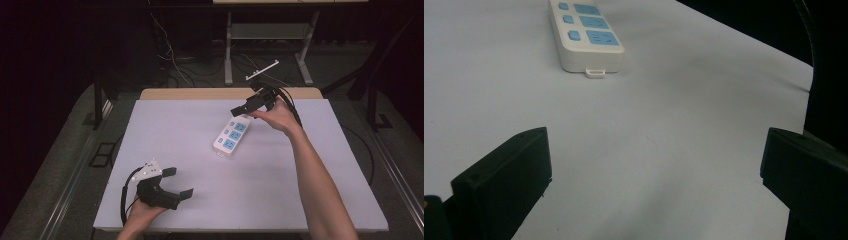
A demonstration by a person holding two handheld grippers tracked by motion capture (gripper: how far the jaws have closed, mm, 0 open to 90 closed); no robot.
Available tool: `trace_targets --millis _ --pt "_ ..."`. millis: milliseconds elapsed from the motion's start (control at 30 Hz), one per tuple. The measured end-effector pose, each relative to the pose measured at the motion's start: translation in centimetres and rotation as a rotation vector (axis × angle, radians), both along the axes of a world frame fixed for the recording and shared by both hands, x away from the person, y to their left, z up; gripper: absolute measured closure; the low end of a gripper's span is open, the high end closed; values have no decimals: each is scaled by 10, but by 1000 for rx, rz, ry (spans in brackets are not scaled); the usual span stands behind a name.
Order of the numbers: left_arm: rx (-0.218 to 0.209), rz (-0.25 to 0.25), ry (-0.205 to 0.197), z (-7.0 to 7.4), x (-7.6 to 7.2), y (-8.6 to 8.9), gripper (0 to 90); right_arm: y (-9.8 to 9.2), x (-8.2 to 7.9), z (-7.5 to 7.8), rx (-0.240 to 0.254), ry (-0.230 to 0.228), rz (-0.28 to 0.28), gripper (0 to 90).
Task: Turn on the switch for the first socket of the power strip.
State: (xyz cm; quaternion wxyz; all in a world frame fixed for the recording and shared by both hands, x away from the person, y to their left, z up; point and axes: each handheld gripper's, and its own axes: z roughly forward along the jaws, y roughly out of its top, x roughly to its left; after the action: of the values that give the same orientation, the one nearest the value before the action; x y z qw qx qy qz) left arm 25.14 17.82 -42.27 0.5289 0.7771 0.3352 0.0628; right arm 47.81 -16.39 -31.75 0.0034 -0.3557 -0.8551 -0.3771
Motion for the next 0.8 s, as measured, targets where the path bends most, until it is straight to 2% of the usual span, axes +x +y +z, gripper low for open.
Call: trace_targets --millis 67,133,233,267,333,367,433,467,533,567,667,800 --pt "-2 1 -1 0 0 0 0 0 2 -2 14 -1 -2 2" --pt "-4 2 -3 0 0 0 0 -1 6 -6 33 -5 -2 53" --pt "-5 3 -3 0 0 2 0 -2 10 -9 45 -7 -18 71" --pt "-6 5 -2 0 0 2 0 -3 11 -10 52 -6 -20 148" --pt "-8 6 -2 0 0 2 0 -5 14 -12 53 -17 -34 209" --pt "-9 5 -2 0 1 3 0 -5 14 -12 53 -17 -34 209" --pt "-12 4 0 0 1 3 0 -5 16 -16 34 -28 -51 280" --pt "-12 3 0 0 1 3 0 -5 16 -16 34 -28 -51 280" --pt "-12 2 1 0 1 3 0 -5 18 -19 45 -25 -56 368" --pt "-15 3 2 0 1 3 0 -5 18 -19 45 -25 -56 368" --pt "-14 0 1 0 1 3 0 -4 21 -23 67 -20 -61 452" --pt "-17 3 2 0 1 4 0 -4 23 -25 93 -23 -62 513"
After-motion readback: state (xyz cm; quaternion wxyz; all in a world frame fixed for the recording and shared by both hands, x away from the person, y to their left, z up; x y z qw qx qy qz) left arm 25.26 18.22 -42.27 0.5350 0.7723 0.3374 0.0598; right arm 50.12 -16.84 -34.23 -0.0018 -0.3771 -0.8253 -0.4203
